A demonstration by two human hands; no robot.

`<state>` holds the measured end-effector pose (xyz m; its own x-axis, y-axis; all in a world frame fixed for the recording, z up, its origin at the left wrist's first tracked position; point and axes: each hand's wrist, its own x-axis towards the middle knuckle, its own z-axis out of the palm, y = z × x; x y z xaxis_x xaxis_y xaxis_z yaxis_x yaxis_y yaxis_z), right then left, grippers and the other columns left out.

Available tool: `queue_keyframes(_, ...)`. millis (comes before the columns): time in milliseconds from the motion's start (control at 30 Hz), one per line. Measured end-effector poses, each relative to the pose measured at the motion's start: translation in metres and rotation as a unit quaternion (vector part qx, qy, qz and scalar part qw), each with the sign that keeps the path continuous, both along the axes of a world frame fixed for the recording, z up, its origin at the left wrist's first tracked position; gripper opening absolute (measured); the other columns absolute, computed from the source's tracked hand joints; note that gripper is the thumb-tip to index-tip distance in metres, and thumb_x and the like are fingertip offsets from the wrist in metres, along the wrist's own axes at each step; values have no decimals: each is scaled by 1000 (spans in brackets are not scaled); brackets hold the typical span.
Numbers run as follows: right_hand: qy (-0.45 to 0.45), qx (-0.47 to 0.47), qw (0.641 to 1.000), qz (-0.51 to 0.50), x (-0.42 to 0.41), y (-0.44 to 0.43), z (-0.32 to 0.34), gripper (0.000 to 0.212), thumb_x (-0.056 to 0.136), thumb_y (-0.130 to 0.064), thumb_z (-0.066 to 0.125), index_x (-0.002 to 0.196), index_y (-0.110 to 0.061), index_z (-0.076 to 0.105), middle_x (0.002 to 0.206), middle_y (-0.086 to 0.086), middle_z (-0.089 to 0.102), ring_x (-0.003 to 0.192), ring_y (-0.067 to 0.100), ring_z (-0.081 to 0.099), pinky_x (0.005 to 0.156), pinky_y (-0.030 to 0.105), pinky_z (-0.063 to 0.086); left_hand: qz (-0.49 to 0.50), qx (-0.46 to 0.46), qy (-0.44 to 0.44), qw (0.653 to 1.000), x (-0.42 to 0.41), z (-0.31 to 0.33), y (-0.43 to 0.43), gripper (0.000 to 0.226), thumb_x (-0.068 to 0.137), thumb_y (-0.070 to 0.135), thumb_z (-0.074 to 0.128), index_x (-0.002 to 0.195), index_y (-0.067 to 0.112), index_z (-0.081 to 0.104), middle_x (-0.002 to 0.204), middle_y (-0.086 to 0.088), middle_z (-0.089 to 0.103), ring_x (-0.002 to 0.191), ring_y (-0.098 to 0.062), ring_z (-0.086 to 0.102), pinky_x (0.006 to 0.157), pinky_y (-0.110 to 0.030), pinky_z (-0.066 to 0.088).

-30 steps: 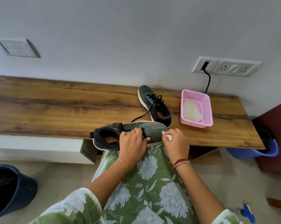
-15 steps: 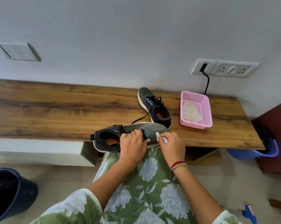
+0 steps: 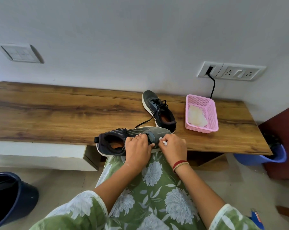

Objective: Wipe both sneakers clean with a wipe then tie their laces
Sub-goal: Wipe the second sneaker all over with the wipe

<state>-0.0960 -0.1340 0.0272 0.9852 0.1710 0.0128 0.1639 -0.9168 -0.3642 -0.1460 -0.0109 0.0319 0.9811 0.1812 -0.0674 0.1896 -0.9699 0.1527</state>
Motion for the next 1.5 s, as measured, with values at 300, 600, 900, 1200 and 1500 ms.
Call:
queue_keyframes(300,40,222,974,-9,-6,8,3,19,83,-28,65,68,-16,67,68,-7,63,62,6,54,55,10,36,-3,8,-4,1000,-1,0,2,36,98,49,33,105,18,49,106,3,63,101,-16,58,85,-32,32)
queue_keyframes(600,-22,21,998,-59,4,-12,5,24,89,-33,53,70,-21,61,75,-5,56,65,14,47,79,34,31,-3,-6,-20,1000,-4,0,3,37,98,49,33,103,17,49,103,3,64,97,-17,59,82,-32,30)
queue_keyframes(900,17,138,989,41,-7,6,-1,14,86,-26,61,73,-19,61,80,-6,57,70,12,52,65,26,33,-5,2,-11,1000,-4,2,5,37,99,50,30,104,19,48,105,5,63,100,-15,58,83,-31,30)
queue_keyframes(1200,-50,83,995,-35,8,-27,3,16,87,-24,58,72,-18,59,74,-5,51,66,14,46,70,33,39,-3,-2,-20,1000,-3,0,5,38,98,53,30,102,19,48,100,7,63,94,-14,59,79,-30,28)
queue_keyframes(1500,-71,63,990,107,-6,-16,-16,12,89,-23,56,92,-23,67,85,-8,57,76,11,53,71,32,41,-13,4,-13,1000,-5,-1,8,40,98,53,29,106,18,48,105,6,63,98,-14,58,82,-30,30)
